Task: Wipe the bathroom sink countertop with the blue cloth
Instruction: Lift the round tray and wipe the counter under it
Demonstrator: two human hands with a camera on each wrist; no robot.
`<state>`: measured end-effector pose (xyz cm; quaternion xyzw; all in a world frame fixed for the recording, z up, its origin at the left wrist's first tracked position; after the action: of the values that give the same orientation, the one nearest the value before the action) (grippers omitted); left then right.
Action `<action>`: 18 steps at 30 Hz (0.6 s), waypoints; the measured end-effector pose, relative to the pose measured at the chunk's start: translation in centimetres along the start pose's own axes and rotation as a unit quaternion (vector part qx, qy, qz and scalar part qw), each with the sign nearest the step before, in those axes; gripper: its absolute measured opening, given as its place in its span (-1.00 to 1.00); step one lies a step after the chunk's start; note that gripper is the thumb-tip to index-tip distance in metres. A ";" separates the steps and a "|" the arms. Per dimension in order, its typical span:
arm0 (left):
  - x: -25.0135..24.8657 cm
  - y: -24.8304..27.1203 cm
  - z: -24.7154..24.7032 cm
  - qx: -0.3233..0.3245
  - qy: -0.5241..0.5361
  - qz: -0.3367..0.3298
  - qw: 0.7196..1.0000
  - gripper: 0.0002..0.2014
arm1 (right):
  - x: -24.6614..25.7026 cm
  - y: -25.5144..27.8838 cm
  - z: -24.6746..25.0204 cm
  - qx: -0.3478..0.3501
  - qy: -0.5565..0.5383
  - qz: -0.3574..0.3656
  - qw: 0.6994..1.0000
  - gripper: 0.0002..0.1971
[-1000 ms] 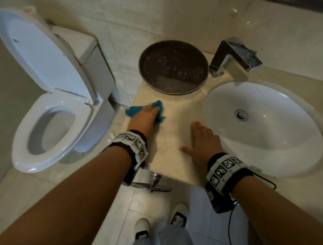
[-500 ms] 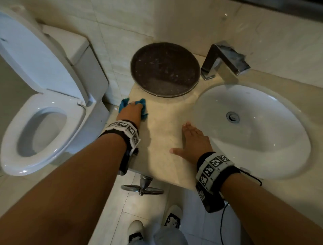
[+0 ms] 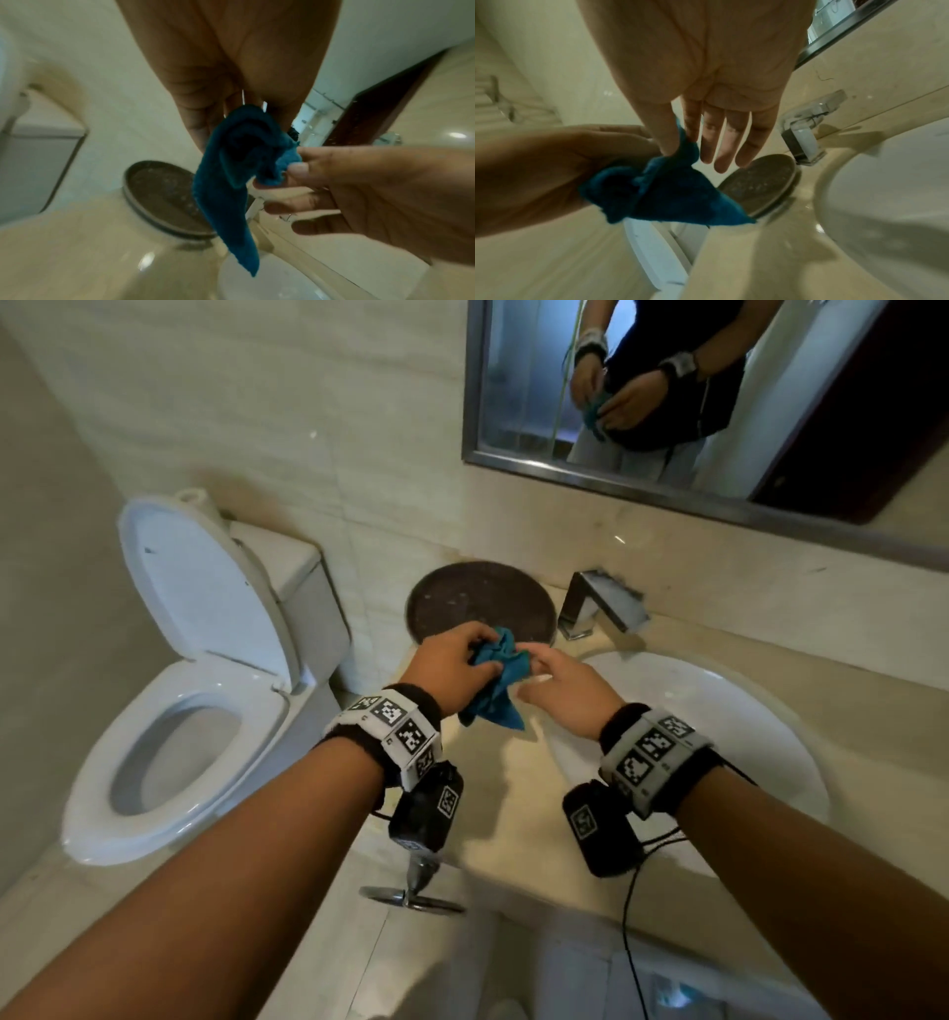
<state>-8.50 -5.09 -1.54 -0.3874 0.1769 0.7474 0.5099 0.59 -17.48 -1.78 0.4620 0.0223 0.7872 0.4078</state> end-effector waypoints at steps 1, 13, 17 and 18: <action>-1.1 -0.1 0.2 0.003 -0.003 -0.016 1.000 -0.66 | 0.7 0.2 0.6 -0.008 -0.028 0.014 0.999 -0.57; -5.3 -1.7 4.6 -0.018 -0.006 -0.098 0.995 -0.67 | 3.9 0.5 5.0 -0.117 -0.139 0.025 0.983 -0.79; -4.3 -2.1 6.8 0.001 -0.034 -0.112 0.993 -0.72 | 5.3 0.8 5.7 -0.156 -0.130 0.035 0.978 -0.81; -4.0 -2.2 7.3 0.006 -0.035 -0.116 0.993 -0.75 | 5.5 0.7 5.8 -0.166 -0.127 0.038 0.977 -0.82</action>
<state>-8.70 -1.85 6.44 -0.3755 0.1171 0.6951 0.6018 3.09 -16.27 5.75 0.4845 -0.1777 0.7298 0.4484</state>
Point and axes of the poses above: each hand's wrist, its own y-axis away from the middle knuckle, its own z-axis out of the back of the hand, x = y × z, the point moved 2 cm from there along -y, towards the middle knuckle, and after that the axes turned 12 degrees about -z, right-handed, at the moved point
